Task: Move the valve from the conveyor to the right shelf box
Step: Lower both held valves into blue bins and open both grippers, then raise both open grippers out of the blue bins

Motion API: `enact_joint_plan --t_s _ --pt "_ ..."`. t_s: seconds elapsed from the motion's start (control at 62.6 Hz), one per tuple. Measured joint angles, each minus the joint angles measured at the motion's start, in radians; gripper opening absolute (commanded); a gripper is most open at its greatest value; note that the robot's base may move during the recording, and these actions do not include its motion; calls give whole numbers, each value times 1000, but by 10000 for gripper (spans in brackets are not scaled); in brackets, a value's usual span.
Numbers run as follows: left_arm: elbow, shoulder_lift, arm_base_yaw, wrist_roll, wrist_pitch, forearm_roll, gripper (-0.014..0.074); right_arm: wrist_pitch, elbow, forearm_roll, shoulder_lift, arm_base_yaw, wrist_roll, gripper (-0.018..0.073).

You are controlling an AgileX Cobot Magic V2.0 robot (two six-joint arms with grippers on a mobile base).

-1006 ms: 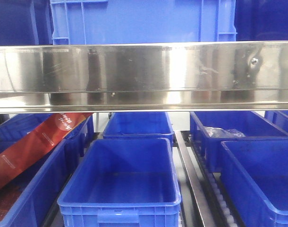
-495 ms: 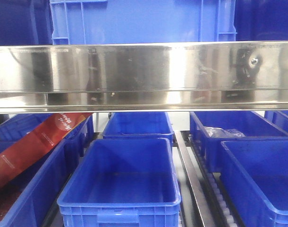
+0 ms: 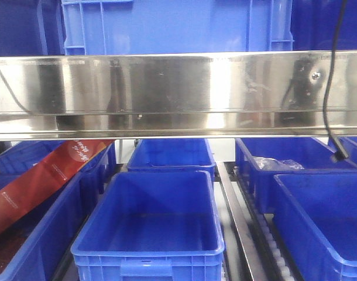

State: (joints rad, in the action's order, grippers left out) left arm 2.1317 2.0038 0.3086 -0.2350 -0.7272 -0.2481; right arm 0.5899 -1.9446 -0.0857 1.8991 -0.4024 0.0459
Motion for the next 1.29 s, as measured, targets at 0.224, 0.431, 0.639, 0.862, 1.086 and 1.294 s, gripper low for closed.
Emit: enact_joint_plan --t_s 0.224,0.431,0.639,0.862,1.086,1.294 --pt "0 15 0 0 -62 0 247 28 0 -14 10 0 0 403" --pt "18 18 0 20 -56 -6 600 16 -9 -19 -8 0 0 539" --pt "114 18 0 28 -129 -6 413 22 -11 -19 -73 0 0 526" --pt "405 18 0 28 -360 2 78 56 -11 -19 -211 0 3 183" --pt "685 10 -5 75 -482 21 -111 136 -13 -20 -352 4 3 -157" --pt "710 -7 -39 138 -495 25 -111 149 85 -20 -439 63 4 -158"
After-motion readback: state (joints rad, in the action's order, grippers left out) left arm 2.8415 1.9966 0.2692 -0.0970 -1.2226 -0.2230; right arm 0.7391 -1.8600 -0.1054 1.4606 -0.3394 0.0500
